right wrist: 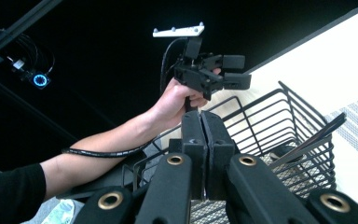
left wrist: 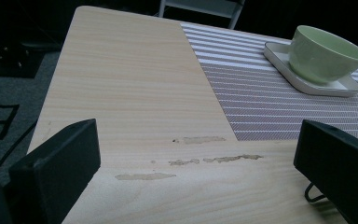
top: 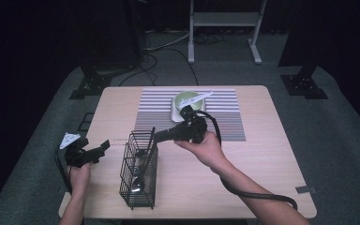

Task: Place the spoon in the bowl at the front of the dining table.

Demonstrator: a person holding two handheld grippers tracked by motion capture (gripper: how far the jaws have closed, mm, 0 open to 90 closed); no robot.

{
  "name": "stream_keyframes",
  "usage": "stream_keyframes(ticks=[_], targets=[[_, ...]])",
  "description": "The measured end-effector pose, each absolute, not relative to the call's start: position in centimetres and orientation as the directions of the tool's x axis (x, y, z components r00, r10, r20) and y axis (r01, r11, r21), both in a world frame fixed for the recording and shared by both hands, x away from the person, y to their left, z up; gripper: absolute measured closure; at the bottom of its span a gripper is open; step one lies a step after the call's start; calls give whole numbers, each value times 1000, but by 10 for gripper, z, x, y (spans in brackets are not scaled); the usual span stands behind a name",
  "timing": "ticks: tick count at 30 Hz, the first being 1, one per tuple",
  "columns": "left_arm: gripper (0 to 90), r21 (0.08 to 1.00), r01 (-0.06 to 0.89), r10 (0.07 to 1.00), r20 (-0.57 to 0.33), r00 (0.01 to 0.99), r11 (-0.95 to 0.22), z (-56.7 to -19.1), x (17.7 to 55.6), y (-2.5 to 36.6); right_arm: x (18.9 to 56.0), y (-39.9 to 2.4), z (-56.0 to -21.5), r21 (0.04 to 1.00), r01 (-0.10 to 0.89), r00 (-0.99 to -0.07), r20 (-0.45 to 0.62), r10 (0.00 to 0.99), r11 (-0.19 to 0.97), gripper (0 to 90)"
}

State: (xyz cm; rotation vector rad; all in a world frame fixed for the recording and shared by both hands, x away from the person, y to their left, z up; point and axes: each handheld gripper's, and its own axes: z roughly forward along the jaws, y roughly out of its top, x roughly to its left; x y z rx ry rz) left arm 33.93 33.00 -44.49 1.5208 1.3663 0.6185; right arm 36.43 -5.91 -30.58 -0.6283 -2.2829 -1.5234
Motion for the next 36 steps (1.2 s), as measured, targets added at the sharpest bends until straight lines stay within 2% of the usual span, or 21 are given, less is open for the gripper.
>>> stream_keyframes(ticks=[23, 36], targets=[[0, 885, 456, 945, -226, 235, 98, -445, 339, 331, 375, -88, -287, 789, 570, -822, 543, 173, 229, 889], [0, 886, 450, 945, -234, 229, 110, -444, 338, 333, 384, -124, -286, 779, 613, -788, 588, 184, 133, 893]])
